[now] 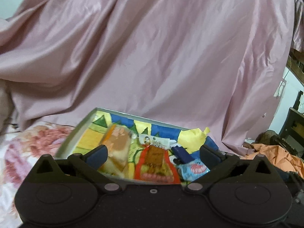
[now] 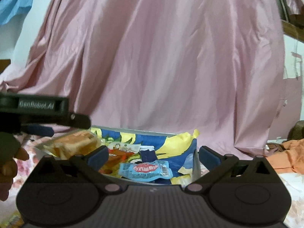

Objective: Organize snacks
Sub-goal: 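Release the tofu-strip pack and fish pouch into the tray and withdraw both tools, then move both open tools back over the remaining snacks on the bedspread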

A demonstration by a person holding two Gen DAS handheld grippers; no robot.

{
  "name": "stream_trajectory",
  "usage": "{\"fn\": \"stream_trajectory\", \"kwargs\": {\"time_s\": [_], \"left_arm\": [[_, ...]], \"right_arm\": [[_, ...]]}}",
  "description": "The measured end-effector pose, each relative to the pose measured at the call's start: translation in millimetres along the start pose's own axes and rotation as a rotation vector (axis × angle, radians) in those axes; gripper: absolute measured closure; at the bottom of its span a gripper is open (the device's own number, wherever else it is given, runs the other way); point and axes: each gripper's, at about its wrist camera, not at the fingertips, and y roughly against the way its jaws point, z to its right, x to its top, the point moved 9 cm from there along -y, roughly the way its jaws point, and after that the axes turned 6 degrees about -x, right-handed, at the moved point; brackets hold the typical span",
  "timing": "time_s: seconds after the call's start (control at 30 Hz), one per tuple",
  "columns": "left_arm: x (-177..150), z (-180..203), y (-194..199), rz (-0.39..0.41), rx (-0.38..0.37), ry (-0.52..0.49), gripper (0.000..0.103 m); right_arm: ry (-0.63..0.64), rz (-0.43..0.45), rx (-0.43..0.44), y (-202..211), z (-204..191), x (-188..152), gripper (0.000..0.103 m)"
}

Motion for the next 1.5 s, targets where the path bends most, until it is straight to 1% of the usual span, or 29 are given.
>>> {"fn": "stream_trajectory", "kwargs": {"time_s": [0.13,0.2,0.33,0.7,0.8,0.97,1.2,1.4,1.5], "left_arm": [[-10,-3,33,0.002,0.024,-0.022,0.001],[-16,-5,50,0.005,0.038,-0.039,0.001],[-26,-11,81,0.015,0.064,-0.046,0.001],[-54,-25,138,0.007,0.122,-0.051,0.001],[-66,-30,148,-0.007,0.141,-0.053,0.001],[-90,-41,164,-0.035,0.186,-0.075,0.001],[-119,-66,181,-0.093,0.23,-0.063,0.001],[-143,-85,183,-0.171,0.264,-0.102,0.001],[-154,-95,179,-0.213,0.275,-0.096,0.001]], "right_arm": [[-0.017,0.013,-0.006,31,-1,2,0.0],[-0.007,0.013,0.002,45,-6,2,0.0],[0.016,0.037,-0.001,71,-17,1,0.0],[0.04,0.059,0.011,125,-42,-12,0.0],[0.039,0.045,0.015,134,-46,-20,0.0],[0.026,-0.005,0.027,144,-53,-39,0.0],[0.023,-0.071,0.037,157,-63,-68,0.0],[0.043,-0.137,0.065,159,-74,-92,0.0],[0.059,-0.17,0.084,155,-82,-104,0.0]]}}
